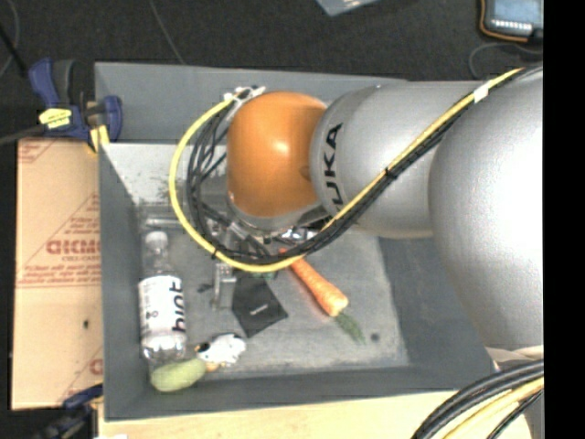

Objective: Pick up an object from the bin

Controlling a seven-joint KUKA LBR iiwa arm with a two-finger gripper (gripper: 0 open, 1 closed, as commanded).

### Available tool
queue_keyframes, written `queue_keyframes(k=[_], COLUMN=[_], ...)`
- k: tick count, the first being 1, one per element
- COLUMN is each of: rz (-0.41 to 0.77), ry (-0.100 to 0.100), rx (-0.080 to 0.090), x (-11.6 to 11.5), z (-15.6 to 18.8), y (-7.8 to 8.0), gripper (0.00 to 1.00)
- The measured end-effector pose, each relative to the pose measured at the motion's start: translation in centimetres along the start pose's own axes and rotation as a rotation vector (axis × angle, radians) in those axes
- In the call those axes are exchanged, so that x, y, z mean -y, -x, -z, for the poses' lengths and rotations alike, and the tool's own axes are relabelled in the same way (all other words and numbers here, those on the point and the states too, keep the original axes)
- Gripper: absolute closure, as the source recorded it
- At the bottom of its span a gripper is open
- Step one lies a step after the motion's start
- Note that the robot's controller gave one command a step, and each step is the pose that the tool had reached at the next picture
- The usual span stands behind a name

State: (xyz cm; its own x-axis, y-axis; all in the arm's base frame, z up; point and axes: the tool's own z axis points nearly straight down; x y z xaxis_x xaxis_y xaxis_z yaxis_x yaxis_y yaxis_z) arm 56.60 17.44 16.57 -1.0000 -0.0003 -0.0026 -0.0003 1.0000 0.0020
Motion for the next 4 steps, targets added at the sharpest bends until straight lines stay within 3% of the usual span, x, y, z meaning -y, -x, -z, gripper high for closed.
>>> queue_keyframes(k=[1, 2, 3, 4], rz=[0.023, -0.006, -0.112, -0.118], ry=[0.0, 0.0, 0.001, 0.0], rx=[0.003, -0.001, 0.002, 0.004], x=[3.8, 6.3, 6.2, 6.3], z=[-5.9, -9.7, -9.5, -9.6], y=[0.5, 1.2, 0.9, 1.0], gripper=[0.0, 0.0, 0.0, 0.0])
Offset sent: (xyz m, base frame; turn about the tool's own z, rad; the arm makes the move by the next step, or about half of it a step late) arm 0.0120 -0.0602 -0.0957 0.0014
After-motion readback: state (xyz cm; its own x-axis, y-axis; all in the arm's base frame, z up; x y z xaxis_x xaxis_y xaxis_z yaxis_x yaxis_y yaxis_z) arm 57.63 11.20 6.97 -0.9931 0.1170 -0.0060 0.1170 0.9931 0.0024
